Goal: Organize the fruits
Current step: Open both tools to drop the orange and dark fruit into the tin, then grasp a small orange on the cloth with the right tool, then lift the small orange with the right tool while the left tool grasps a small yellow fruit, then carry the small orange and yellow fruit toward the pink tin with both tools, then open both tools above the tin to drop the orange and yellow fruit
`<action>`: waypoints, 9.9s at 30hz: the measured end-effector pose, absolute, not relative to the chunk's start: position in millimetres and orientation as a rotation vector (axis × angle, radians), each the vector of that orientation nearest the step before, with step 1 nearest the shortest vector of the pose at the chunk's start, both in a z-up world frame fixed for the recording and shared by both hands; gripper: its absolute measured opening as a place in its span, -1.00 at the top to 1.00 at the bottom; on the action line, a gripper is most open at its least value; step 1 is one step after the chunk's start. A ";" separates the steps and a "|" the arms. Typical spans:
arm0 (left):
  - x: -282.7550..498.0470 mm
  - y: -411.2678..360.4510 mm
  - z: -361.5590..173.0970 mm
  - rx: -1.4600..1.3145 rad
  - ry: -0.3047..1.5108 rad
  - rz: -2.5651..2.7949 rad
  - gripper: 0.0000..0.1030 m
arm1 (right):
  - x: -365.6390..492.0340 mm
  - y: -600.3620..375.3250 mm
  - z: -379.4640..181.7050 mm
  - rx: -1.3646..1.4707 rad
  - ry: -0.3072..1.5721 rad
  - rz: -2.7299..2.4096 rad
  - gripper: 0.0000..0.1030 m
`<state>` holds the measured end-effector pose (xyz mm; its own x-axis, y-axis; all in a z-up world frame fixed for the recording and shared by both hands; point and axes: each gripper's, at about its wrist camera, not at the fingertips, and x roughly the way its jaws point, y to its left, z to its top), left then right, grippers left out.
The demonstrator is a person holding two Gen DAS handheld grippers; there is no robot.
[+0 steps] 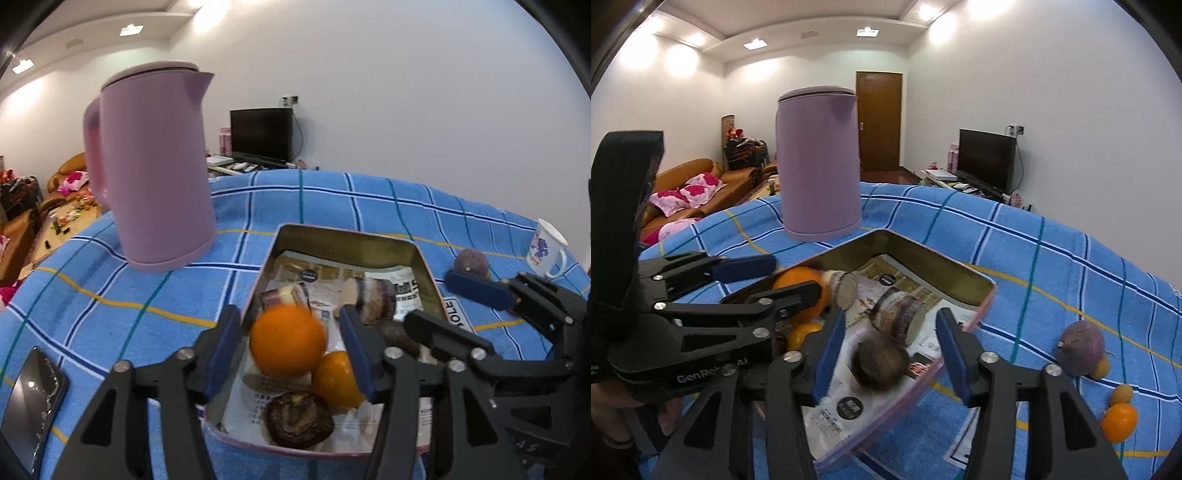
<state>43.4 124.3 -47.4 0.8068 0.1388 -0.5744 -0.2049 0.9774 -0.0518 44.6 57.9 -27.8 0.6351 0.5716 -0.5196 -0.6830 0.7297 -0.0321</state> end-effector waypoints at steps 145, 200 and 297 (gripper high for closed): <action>121.3 -128.0 -34.3 0.061 0.519 -0.235 0.47 | 64.5 -200.4 -17.2 -0.020 0.446 0.180 0.18; 79.0 -89.5 -29.5 0.033 0.456 -0.168 0.47 | 42.6 -179.9 -9.1 -0.061 0.327 0.248 0.18; 49.2 122.4 -43.5 -0.133 0.598 0.130 0.47 | 41.5 56.8 -26.1 -0.285 0.479 0.736 0.18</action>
